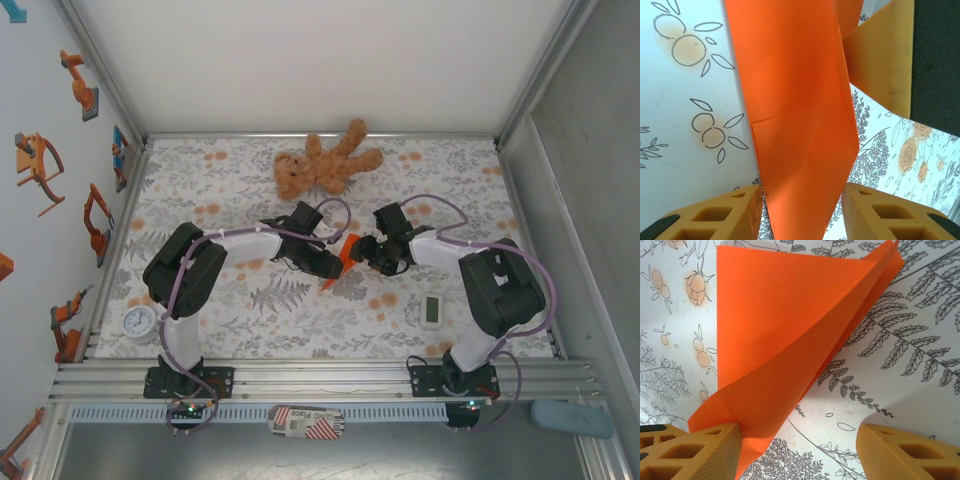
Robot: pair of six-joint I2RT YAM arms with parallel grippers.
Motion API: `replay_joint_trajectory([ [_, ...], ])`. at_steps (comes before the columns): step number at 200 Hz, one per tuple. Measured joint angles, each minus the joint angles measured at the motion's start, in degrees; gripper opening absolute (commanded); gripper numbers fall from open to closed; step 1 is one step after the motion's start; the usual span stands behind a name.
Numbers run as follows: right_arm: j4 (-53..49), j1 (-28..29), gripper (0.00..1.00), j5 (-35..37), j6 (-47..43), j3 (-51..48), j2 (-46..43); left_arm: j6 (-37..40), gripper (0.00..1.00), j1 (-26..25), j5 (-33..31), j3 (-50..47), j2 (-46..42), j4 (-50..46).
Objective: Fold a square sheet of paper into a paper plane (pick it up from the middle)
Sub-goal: Fold the wing for the fifth time at the center of the table.
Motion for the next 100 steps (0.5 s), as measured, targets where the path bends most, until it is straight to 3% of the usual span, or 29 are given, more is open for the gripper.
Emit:
replay_joint_trajectory([
  [72,-1.2,0.0,0.64,0.0,0.2,1.0,0.6,0.0,0.48,-1.7,-3.1,-0.1,0.2,0.4],
  [100,-1.9,0.0,0.64,0.0,0.2,1.4,1.0,0.1,0.44,-1.7,-3.5,-0.1,0.6,0.4],
])
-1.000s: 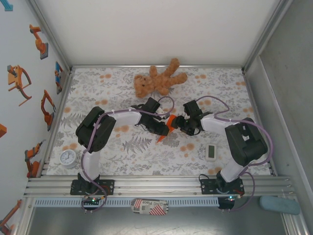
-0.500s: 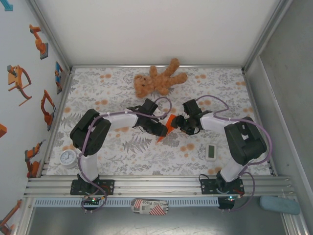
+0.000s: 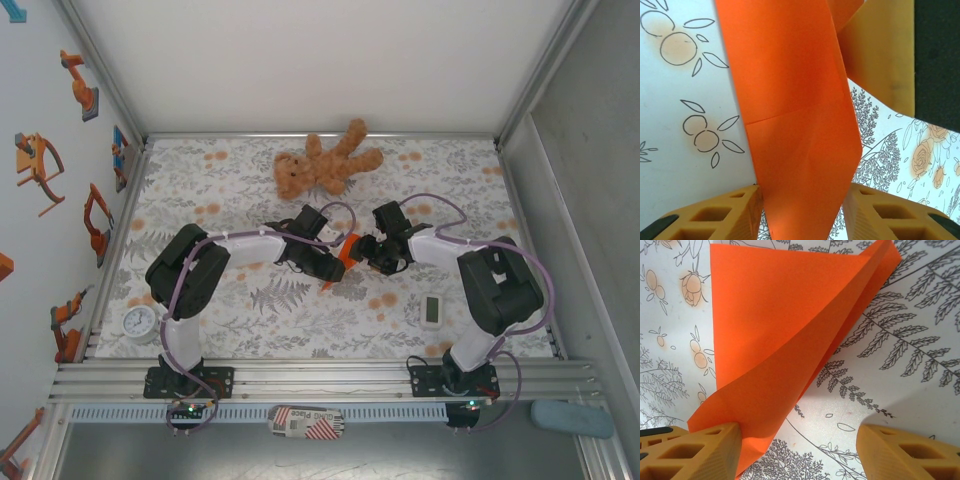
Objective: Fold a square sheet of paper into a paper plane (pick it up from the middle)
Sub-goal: Fold the wing for the fifth time at the center of the table.
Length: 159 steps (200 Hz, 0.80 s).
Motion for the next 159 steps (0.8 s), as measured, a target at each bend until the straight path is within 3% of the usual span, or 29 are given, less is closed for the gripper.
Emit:
replay_joint_trajectory([
  [49,-1.9,0.0,0.64,0.0,0.0,1.5,0.9,0.1,0.31,0.1,-1.3,0.0,0.2,-0.2],
  [159,-5.8,0.0,0.64,0.0,0.0,4.6,3.0,-0.2,0.27,0.6,-1.4,-0.4,0.6,0.5],
])
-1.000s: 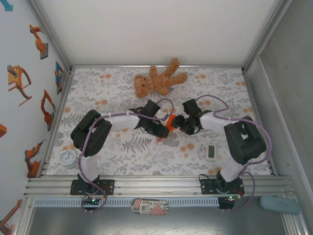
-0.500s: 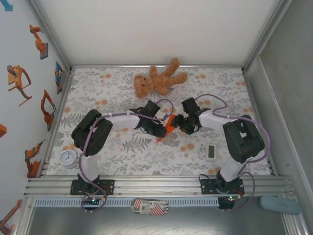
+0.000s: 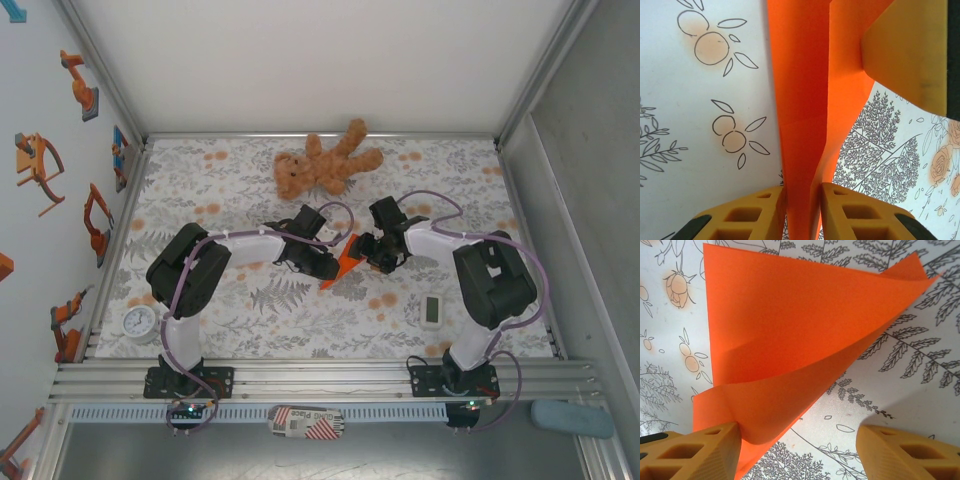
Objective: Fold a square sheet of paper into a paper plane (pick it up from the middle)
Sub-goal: Fold the wing for the fifth time at the center of the table.
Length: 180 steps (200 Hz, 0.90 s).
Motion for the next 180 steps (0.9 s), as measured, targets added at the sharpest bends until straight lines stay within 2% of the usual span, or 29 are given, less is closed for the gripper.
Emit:
replay_joint_trajectory([
  [48,-1.0,0.0,0.64,0.0,0.0,0.8,0.6,-0.4,0.35,0.1,0.7,0.0,-0.5,0.0],
  [112,-1.6,0.0,0.64,0.0,0.0,1.3,0.9,-1.5,0.39,-0.6,-0.8,-0.3,-3.7,-1.0],
  [149,-1.6,0.0,0.64,0.0,0.0,1.3,0.9,-2.4,0.30,-1.0,-0.9,-1.2,-5.5,-1.2],
  [180,-1.6,0.0,0.64,0.0,0.0,1.3,0.9,-3.0,0.27,-2.1,-0.9,-1.5,-5.5,-1.2],
])
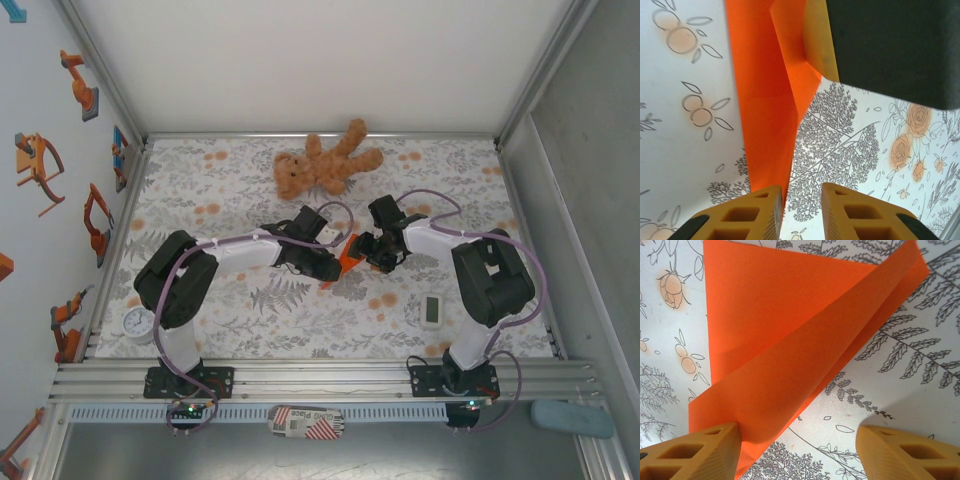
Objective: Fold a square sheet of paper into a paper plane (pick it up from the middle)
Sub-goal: Fold the wing for the fifth time at the center of the table.
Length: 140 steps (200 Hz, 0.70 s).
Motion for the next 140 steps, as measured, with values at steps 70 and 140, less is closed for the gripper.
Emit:
replay_joint_trajectory([
  [70,0.0,0.0,0.64,0.0,0.0,0.0,0.0,-0.4,0.20,-0.3,-0.5,0.0,1.0,0.0],
  [140,0.0,0.0,0.64,0.0,0.0,0.0,0.0,-0.6,0.14,-0.3,-0.6,0.0,1.8,-0.1],
])
